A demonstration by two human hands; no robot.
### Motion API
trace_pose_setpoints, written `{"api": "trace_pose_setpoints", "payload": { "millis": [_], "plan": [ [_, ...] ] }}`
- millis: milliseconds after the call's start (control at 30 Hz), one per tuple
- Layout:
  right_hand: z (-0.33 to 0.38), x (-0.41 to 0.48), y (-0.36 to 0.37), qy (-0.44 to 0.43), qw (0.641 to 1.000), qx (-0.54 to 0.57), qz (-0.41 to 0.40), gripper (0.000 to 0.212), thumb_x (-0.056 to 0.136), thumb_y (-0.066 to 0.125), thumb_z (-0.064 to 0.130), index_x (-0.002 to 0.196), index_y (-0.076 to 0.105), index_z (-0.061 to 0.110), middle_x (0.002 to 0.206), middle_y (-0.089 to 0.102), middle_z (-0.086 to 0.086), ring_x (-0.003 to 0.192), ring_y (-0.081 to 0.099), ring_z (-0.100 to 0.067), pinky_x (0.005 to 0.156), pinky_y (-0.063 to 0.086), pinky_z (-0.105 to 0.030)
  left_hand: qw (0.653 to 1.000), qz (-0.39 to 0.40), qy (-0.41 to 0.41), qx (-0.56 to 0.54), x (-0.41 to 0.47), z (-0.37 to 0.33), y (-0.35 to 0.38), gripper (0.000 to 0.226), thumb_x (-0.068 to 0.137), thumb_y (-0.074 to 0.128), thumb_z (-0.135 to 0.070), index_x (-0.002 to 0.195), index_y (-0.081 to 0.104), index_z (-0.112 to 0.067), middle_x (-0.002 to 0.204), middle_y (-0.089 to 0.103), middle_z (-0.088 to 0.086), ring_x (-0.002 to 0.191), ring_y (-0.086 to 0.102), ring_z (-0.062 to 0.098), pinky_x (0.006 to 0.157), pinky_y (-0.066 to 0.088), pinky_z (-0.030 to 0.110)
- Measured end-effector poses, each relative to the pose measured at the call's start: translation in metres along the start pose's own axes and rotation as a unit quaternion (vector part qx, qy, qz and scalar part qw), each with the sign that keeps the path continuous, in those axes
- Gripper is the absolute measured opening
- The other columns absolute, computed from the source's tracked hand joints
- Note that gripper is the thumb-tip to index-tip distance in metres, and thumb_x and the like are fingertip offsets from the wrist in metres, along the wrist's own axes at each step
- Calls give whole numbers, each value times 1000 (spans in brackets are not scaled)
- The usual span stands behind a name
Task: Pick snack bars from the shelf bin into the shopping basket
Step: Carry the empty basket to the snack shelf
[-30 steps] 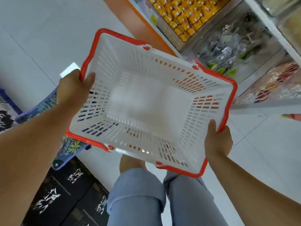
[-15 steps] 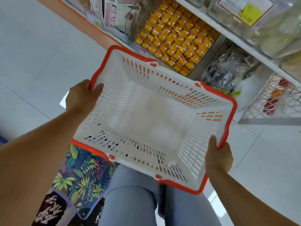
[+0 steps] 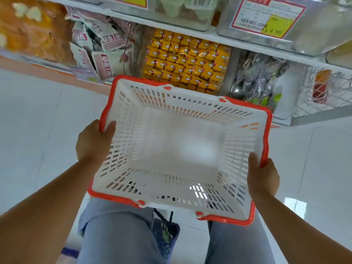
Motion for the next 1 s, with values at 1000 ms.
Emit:
{"api": "trace_pose_setpoints", "payload": {
  "millis": [1000],
  "plan": [
    [-57,31,233,38,997,5,-71,44,96,49,48,86,53,6,78,59,-12,72,53,-31,67,40,-36,998,11,66,-2,142,124,180,51,95,42,-60,84,56,-13,81,64,7,74,62,30,69,55,41]
  ]
}}
Point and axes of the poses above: each hand's wrist, its own x-axis towards the middle knuckle, its own y-axis out of the palm, z = x × y, the point moved 9 cm from there along x, towards the middle knuckle
